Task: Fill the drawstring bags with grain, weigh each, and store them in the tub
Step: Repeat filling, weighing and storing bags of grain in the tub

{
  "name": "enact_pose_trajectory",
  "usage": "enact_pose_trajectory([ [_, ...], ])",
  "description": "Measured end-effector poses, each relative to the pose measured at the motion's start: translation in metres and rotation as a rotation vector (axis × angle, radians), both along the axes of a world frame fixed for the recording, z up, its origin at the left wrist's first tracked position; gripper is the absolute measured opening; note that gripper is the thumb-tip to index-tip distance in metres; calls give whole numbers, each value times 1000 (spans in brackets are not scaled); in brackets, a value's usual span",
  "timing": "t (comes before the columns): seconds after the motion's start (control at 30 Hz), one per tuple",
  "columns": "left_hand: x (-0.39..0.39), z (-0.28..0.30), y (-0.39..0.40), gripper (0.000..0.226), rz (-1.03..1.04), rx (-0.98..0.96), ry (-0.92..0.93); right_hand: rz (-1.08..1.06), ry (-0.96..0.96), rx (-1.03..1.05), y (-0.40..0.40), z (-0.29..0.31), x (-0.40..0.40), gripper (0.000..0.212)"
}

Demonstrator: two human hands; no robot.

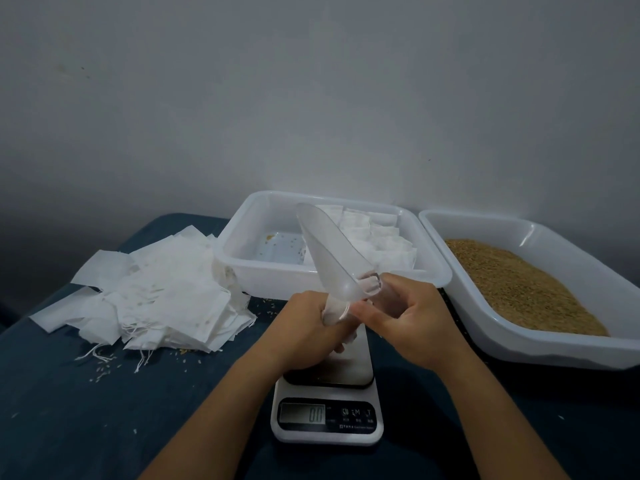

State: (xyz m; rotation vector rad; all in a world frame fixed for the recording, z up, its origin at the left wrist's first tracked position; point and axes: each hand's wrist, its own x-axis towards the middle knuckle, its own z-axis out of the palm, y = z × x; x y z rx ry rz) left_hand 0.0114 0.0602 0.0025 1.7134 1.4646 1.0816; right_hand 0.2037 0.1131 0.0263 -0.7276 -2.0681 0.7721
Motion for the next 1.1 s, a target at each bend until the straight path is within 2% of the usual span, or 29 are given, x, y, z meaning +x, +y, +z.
enact_pose_trajectory([
  [0.07, -1, 0, 2, 23, 18, -4, -24, 33, 1, -26, -1, -3, 4, 57],
  [0.13, -1, 0, 4, 12, 13, 4, -31, 62, -28, -45, -2, -2, 9, 43],
  [0.2, 0, 0, 3, 16, 30, 1, 4, 83, -34, -72, -3, -1, 11, 26],
  [0.27, 1, -2, 3, 24, 75, 34, 104, 26, 4, -77, -4, 4, 13, 22],
  [0.33, 0, -4, 3, 27, 115, 80, 149, -110, 56, -60, -3, 16, 20, 34],
  [0.4, -1, -6, 2, 29, 137, 87, 102, -298, 35, -71, 3, 30, 33, 51],
  [0.47, -1, -5, 2, 30, 140, 103, 81, -454, -8, -105, 16, 45, 53, 58],
  [0.53, -1, -4, 3, 28, 137, 155, 141, -598, -158, -74, 33, 59, 78, 54],
  [0.6, -1, -2, 3, 22, 135, 201, 217, -731, -442, -34, 54, 70, 108, 51],
  [0.73, -1, -2, 4, 14, 140, 231, 225, -936, -924, -188, 94, 85, 164, 28],
  [0.8, -2, -3, 4, 11, 151, 223, 208, -989, -1092, -254, 102, 87, 180, 33],
  [0.93, -5, -7, 7, 10, 157, 202, 192, -964, -1185, -289, 108, 87, 193, 45],
  [1.1, -7, -9, 7, 20, 134, 171, 150, -794, -1212, -310, 118, 72, 180, 41],
])
